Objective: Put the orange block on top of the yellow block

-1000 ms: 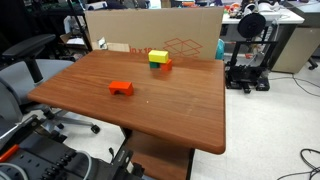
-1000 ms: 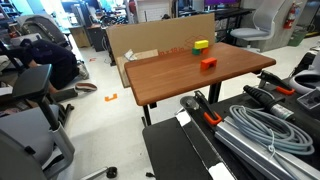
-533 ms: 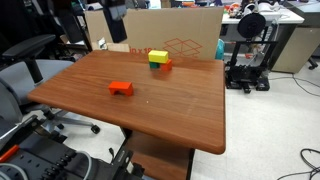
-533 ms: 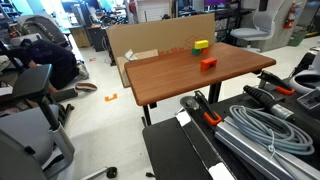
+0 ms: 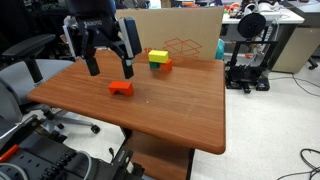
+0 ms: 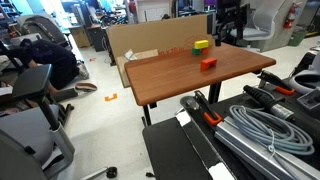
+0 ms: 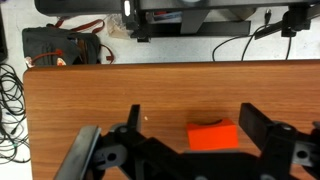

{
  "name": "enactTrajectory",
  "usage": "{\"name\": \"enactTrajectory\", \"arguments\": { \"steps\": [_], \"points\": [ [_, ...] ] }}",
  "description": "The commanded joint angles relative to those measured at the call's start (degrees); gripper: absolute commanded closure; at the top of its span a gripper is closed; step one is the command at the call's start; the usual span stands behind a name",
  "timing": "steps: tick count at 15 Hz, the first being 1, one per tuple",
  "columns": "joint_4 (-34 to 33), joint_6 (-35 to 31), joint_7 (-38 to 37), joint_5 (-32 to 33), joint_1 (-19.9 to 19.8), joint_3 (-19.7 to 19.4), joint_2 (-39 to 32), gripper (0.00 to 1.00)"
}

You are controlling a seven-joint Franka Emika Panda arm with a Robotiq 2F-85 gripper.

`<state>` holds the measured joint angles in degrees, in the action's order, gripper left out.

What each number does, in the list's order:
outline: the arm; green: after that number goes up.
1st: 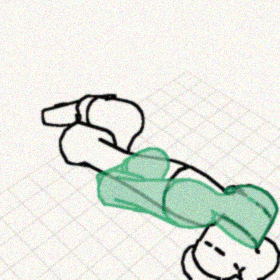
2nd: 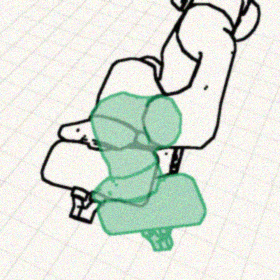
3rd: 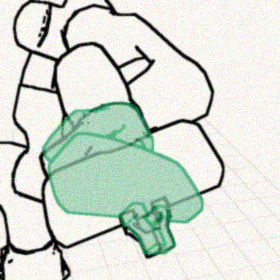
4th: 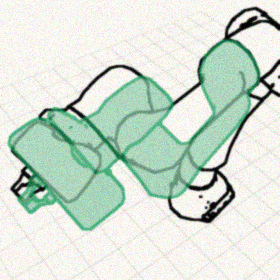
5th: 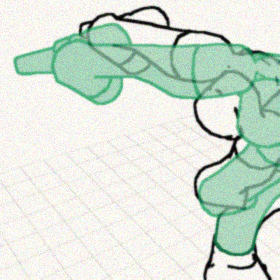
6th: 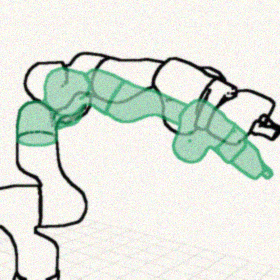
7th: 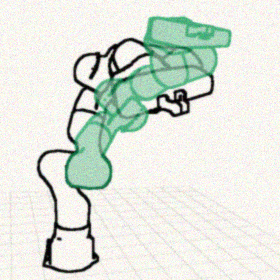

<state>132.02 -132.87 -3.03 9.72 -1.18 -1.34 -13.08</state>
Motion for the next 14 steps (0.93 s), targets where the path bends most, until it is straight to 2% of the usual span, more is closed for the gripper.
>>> {"name": "enactTrajectory", "arguments": {
  "steps": [1,14],
  "points": [
    [-3.76,-1.17,0.25,0.95,1.32,0.0,-4.91,0.0],
    [-11.23,0.3,1.63,2.95,3.93,-0.2,-14.16,0.0]
  ]
}}
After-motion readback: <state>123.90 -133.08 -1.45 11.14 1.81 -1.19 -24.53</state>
